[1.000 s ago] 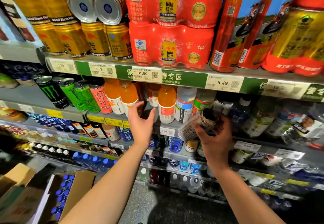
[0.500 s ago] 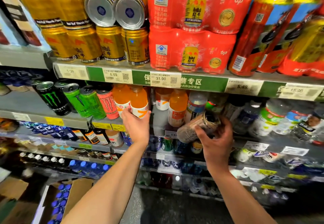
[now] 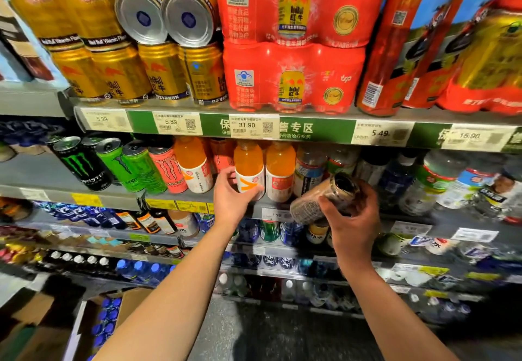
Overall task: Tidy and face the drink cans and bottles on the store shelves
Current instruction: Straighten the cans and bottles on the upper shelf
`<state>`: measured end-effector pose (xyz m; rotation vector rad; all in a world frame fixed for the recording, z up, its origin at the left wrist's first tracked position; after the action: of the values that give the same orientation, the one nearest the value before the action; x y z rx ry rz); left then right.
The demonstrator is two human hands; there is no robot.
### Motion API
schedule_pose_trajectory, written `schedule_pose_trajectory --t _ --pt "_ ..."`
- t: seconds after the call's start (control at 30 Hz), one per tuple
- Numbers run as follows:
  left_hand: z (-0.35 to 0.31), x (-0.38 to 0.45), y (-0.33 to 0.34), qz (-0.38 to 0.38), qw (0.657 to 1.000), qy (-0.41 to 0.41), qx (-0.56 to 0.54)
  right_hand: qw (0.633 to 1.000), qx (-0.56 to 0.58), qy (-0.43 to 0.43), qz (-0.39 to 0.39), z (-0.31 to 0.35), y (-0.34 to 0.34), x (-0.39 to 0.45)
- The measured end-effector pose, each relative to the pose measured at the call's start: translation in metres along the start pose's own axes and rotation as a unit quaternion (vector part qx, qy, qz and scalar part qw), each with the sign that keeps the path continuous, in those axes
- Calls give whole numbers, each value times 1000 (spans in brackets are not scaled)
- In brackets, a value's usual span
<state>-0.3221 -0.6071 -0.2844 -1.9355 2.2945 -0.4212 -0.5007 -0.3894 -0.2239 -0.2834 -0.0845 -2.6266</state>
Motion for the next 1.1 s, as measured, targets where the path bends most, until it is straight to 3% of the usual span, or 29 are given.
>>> schedule_pose_trajectory --t 0.23,0.5,0.77,0.9,1.1 --pt "3 -7 1 -6 1000 6 -28 1000 10 8 23 -1 6 -1" --pt "9 -6 -81 -243 968 55 12 999 -8 0 37 5 35 -14" --pt "15 11 -74 -223 975 12 12 999 13 1 47 12 56 -32" --pt "13 20 -72 -242 970 -5 33 999 15 3 43 8 49 -34" --pt "11 30 -62 -210 977 -11 46 1000 -12 3 12 0 32 -26"
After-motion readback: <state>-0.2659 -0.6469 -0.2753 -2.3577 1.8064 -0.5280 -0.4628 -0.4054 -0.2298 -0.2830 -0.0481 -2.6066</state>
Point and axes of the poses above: each hand's wrist, its own x-axis towards the middle knuckle, its own y-axis out of the palm, z = x × y, the point moved 6 cm from there along x, towards the middle knuckle, and after that the axes turned 3 degrees about -x, right-handed, at the moved point
